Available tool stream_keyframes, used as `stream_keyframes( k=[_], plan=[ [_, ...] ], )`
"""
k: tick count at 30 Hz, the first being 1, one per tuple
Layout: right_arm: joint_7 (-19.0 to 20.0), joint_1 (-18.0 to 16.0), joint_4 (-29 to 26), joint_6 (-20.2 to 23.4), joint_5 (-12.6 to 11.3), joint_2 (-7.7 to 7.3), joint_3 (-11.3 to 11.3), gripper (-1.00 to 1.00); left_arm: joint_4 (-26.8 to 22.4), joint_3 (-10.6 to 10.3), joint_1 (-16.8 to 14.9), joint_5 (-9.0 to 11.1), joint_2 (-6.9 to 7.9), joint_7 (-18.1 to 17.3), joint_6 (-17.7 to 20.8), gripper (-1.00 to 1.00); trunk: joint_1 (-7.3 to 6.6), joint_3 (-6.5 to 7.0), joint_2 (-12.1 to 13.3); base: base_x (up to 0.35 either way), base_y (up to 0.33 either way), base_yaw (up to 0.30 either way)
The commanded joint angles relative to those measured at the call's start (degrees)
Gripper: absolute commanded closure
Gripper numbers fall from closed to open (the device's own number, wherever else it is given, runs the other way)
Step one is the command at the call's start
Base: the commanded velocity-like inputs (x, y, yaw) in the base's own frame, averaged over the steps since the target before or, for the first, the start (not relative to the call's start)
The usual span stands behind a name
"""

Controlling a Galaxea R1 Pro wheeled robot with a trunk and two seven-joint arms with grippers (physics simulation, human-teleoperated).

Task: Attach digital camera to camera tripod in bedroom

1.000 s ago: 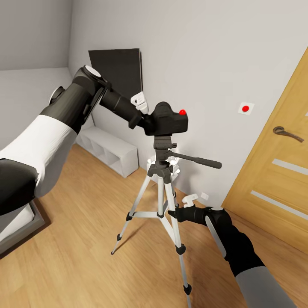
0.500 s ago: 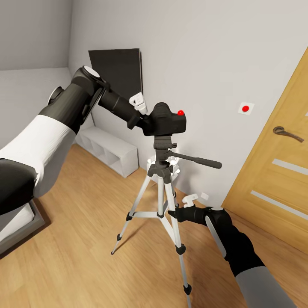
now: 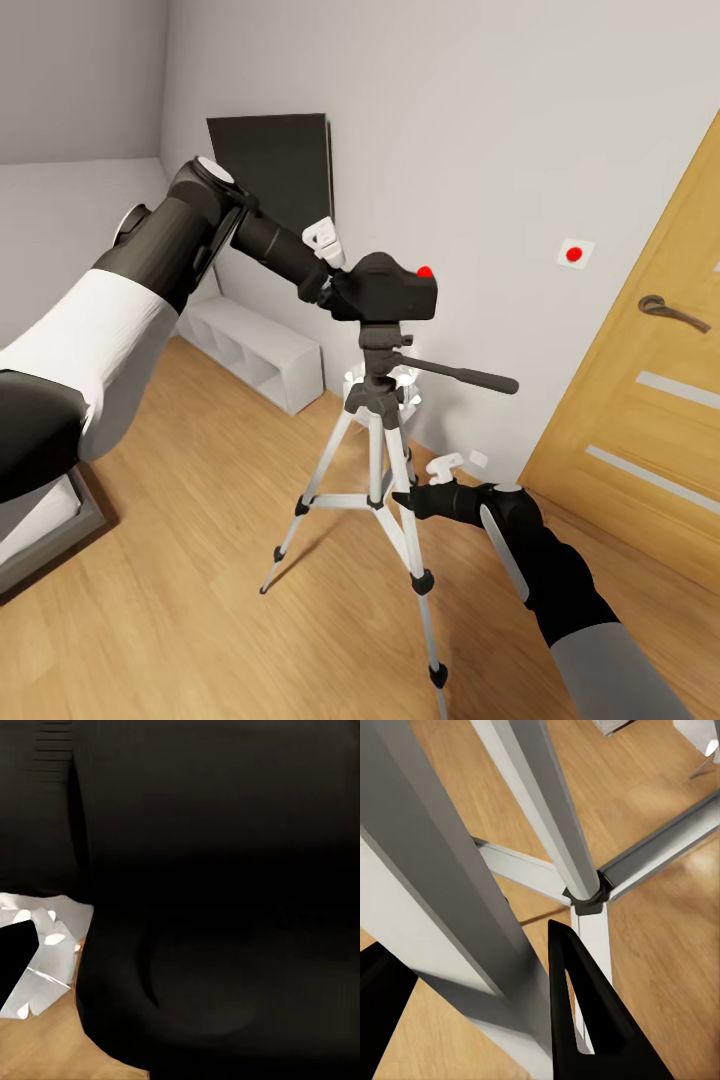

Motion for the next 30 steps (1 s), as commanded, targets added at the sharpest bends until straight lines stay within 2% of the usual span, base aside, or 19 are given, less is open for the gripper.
stream_keyframes(
  k=[1, 18, 30],
  plan=[
    [-0.1, -0.1, 0.0, 0.1, 0.6, -0.06, 0.1, 1.00, -0.1, -0.1, -0.1, -0.2, 0.04, -0.3, 0.6, -1.00, 0.04, -0.11, -0.1, 0.000, 0.000, 0.000],
    [-0.1, -0.1, 0.0, 0.1, 0.6, -0.03, 0.1, 1.00, -0.1, 0.1, -0.1, -0.1, 0.13, 0.1, 0.6, -1.00, 0.04, -0.11, -0.1, 0.000, 0.000, 0.000],
    [-0.1, -0.1, 0.0, 0.1, 0.6, -0.08, 0.1, 1.00, 0.2, 1.0, -0.1, 0.4, 0.23, 0.2, 0.9, -1.00, 0.04, -0.11, -0.1, 0.000, 0.000, 0.000]
  ],
)
